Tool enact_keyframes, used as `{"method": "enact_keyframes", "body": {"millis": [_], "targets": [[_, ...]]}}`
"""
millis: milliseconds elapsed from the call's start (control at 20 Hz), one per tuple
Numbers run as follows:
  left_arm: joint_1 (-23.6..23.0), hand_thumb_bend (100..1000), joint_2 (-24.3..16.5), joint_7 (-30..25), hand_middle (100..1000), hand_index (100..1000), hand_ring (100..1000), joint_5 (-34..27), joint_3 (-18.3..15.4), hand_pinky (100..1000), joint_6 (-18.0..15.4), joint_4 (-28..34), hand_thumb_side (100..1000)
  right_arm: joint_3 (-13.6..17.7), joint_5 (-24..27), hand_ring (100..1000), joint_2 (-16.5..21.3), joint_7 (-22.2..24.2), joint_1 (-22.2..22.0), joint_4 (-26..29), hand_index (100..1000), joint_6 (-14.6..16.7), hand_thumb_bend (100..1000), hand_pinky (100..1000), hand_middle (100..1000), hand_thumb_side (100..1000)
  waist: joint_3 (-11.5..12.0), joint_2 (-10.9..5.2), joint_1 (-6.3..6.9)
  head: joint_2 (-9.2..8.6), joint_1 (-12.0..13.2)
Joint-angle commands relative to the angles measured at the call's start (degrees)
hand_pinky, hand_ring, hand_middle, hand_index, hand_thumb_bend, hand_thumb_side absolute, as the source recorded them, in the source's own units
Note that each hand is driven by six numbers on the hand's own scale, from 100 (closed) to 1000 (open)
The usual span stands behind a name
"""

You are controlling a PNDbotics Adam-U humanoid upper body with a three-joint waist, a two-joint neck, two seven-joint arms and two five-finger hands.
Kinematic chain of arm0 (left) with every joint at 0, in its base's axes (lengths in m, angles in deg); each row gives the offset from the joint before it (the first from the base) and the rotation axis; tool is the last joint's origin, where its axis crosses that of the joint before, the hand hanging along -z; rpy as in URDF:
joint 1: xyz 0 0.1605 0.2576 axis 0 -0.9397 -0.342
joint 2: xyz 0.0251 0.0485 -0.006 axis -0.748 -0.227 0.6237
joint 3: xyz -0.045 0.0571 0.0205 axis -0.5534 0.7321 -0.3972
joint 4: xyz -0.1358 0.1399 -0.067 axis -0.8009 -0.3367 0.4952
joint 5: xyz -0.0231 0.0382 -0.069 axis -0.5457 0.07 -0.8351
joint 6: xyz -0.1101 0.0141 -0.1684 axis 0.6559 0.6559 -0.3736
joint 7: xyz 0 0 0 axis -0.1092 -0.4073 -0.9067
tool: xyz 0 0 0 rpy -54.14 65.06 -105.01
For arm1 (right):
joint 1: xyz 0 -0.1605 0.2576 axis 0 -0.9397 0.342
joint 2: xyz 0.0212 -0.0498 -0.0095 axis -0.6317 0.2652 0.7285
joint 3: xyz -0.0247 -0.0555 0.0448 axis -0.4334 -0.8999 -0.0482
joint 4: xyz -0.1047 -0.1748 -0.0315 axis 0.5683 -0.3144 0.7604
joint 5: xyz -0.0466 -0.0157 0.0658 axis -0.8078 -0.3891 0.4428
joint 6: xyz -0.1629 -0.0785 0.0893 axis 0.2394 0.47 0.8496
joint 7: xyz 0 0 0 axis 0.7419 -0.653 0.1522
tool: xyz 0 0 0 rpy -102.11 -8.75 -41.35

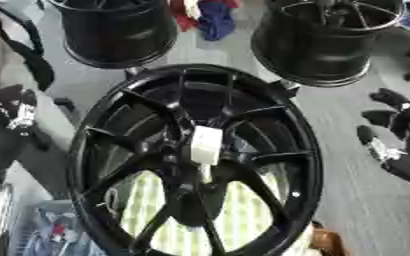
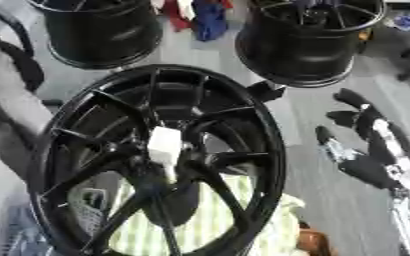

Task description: Pull the pin out of the wheel hub.

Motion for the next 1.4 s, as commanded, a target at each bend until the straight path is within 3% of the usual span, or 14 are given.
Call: {"method": "enact_keyframes", "body": {"millis": [50,450,800,850,900,1150,1400], "targets": [[0.63,308,-0.81,-0.26,678,796,655,0.21,0.07,558,-0.13,1.41,620,-0.21,0.15,800,4.27,0.18,1.04,2.1,968,-0.08,289,843,902,401,0.17,-0.72,0.02,0.28,-0.08],[0.42,308,-1.16,-0.61,678,796,655,0.24,0.35,556,-0.16,1.29,621,-3.36,1.48,802,15.32,2.68,5.48,6.51,967,0.4,270,834,896,412,0.68,-0.99,-0.49,0.28,-0.43],[0.16,307,-1.32,-1.21,679,796,657,0.29,0.71,555,-0.15,1.15,622,-11.29,7.61,802,26.56,11.35,15.9,11.63,966,1.18,257,825,891,403,1.45,-1.34,-0.64,0.28,-0.82],[0.14,307,-1.33,-1.28,679,796,657,0.29,0.75,555,-0.16,1.12,622,-12.37,8.74,802,27.55,12.84,17.38,12.13,966,1.05,315,825,885,450,1.52,-1.36,-0.66,0.28,-0.81],[0.14,307,-1.35,-1.37,679,797,657,0.28,0.81,555,-0.17,1.1,622,-13.51,9.84,801,28.41,14.36,18.87,12.57,966,0.96,253,824,891,403,1.61,-1.38,-0.72,0.28,-0.85],[0.14,306,-1.55,-1.72,680,797,658,0.29,0.97,555,-0.22,0.97,623,-19.5,15.33,802,30.33,22.6,26.46,13.04,967,-0.19,247,824,891,409,1.95,-1.51,-1.02,0.28,-0.85],[0.03,305,-1.69,-1.83,680,797,658,0.31,1.03,554,-0.22,0.89,623,-22.8,17.21,806,28.62,28.91,31.93,13.05,974,-0.96,237,824,893,417,2.23,-1.61,-1.12,0.28,-0.74]]}}
